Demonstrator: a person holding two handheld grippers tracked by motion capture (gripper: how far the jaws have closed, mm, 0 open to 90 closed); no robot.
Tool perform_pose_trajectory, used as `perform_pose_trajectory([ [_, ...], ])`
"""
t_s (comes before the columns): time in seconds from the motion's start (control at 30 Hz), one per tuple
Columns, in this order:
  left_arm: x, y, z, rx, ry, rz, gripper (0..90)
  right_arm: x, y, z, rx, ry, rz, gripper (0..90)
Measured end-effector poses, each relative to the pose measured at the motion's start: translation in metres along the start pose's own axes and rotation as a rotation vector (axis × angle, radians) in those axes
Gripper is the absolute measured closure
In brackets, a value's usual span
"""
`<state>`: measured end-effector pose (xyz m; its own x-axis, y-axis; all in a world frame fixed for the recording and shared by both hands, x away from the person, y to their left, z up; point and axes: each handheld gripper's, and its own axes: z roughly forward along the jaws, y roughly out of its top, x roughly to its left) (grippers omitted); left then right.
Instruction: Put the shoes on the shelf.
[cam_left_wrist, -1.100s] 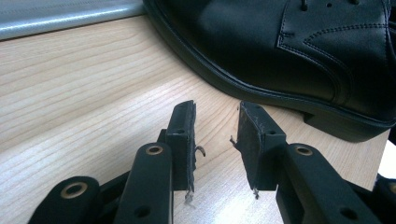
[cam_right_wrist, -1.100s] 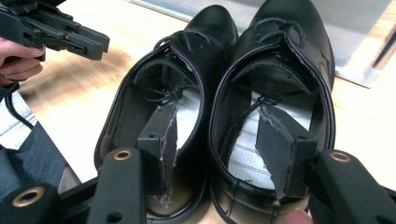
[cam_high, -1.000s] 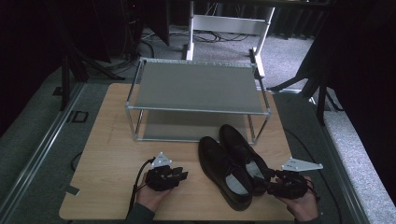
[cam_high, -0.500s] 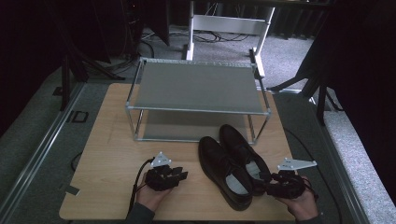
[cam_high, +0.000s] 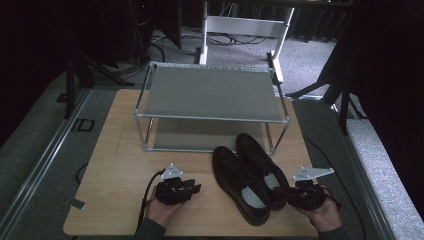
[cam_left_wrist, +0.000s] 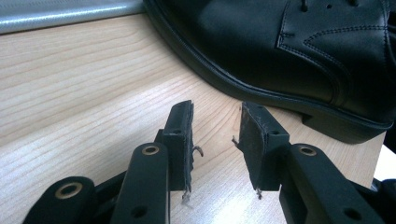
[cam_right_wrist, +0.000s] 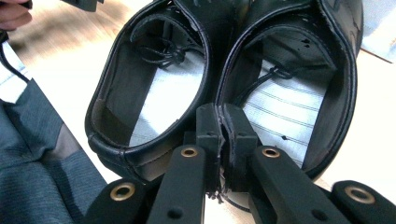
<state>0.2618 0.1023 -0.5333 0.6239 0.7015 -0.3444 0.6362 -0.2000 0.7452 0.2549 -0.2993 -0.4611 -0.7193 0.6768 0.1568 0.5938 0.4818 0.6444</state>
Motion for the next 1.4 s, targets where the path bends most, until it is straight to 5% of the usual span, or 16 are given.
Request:
perform_pose_trajectory([
  [0.13,0.0,0.001,0.001,0.001,-0.002,-0.002,64.8,0.0,0.001,0.004,0.013,0.028,-0.04,69.9],
  [0.27,-0.003,0.002,0.002,-0.004,-0.007,0.006,64.8,-0.002,0.004,0.01,0.045,0.01,-0.057,84.3],
  [0.5,-0.002,0.002,0.002,-0.006,-0.003,0.003,64.8,0.0,0.003,0.004,0.088,0.027,-0.094,85.2],
  [0.6,-0.002,0.002,0.001,-0.005,-0.001,0.002,64.8,0.001,0.001,0.004,0.078,0.028,-0.074,81.9],
  [0.7,-0.002,0.002,0.002,-0.003,0.002,-0.002,64.8,0.002,0.005,0.002,0.029,0.069,-0.008,60.1],
  [0.8,-0.002,0.002,0.002,-0.007,-0.001,-0.001,64.7,0.008,0.012,0.004,0.011,0.043,0.056,49.5],
  [0.9,-0.001,0.001,0.002,-0.01,-0.001,-0.007,64.7,0.019,0.016,0.015,0.059,-0.036,0.063,46.4],
  [1.0,0.001,-0.001,0.001,-0.012,-0.003,-0.013,64.6,0.025,0.016,0.029,0.136,-0.1,0.061,46.6],
  [1.17,0.002,-0.002,0.001,-0.014,0.0,-0.017,64.4,0.024,0.015,0.038,0.157,-0.086,0.131,57.0],
  [1.4,0.002,-0.003,0.002,-0.009,0.001,-0.017,64.3,0.032,0.016,0.043,0.162,-0.179,0.14,73.3],
])
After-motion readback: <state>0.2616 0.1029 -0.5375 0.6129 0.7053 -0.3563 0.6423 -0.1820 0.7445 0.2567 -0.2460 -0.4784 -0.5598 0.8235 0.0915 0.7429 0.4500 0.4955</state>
